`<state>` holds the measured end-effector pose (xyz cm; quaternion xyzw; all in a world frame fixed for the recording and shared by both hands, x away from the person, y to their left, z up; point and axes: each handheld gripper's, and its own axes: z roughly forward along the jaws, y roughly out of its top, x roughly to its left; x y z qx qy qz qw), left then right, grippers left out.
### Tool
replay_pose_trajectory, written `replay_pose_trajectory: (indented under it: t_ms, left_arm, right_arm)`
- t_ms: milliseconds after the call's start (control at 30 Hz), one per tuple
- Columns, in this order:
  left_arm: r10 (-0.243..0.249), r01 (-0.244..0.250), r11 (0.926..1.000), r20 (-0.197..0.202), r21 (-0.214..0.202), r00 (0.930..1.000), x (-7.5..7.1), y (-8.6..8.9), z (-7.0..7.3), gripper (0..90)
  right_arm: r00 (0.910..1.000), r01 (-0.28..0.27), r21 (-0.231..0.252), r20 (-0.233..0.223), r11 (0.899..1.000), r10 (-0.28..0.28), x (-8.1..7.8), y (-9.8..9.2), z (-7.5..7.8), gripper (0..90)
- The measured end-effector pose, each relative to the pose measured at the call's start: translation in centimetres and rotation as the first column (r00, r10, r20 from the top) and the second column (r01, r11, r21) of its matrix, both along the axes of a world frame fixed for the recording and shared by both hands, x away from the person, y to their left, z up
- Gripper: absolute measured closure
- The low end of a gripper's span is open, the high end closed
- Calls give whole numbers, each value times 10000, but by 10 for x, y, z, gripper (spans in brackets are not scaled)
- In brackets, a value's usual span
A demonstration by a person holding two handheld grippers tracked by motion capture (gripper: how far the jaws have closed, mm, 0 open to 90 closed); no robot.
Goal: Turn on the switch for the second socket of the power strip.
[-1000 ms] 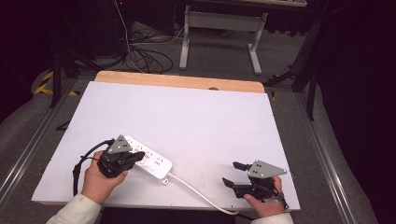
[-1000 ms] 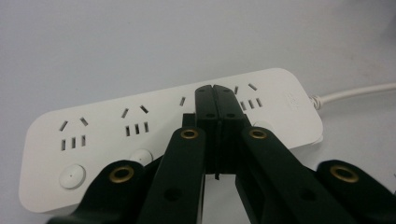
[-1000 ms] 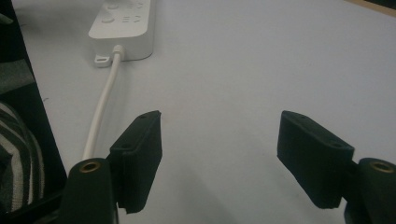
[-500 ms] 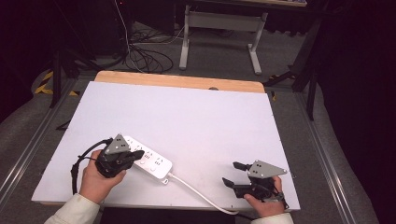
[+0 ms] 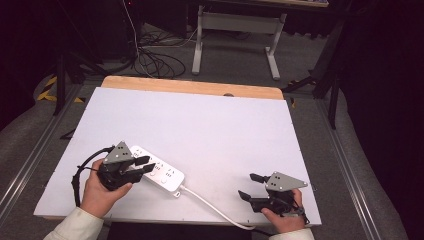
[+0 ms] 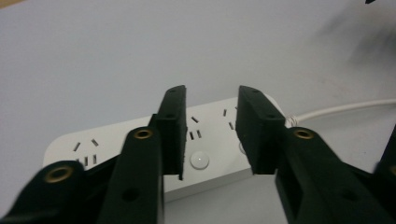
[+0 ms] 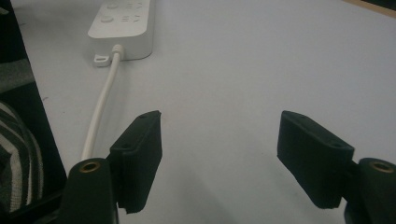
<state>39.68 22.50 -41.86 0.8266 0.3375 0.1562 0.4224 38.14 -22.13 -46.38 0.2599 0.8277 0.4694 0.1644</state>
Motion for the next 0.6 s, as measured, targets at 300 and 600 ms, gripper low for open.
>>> replay_pose_trajectory:
  t_ms: [300,600]
  left_arm:
    - [186,-173,9993,377,-336,9991,-4,11,6,328]
    - [544,-484,9958,767,-775,9956,-14,34,10,241]
  right_arm:
    - [10000,6,13,18,10000,-6,0,-1,0,316]
    - [10000,41,9,66,10000,-41,-1,-1,1,316]
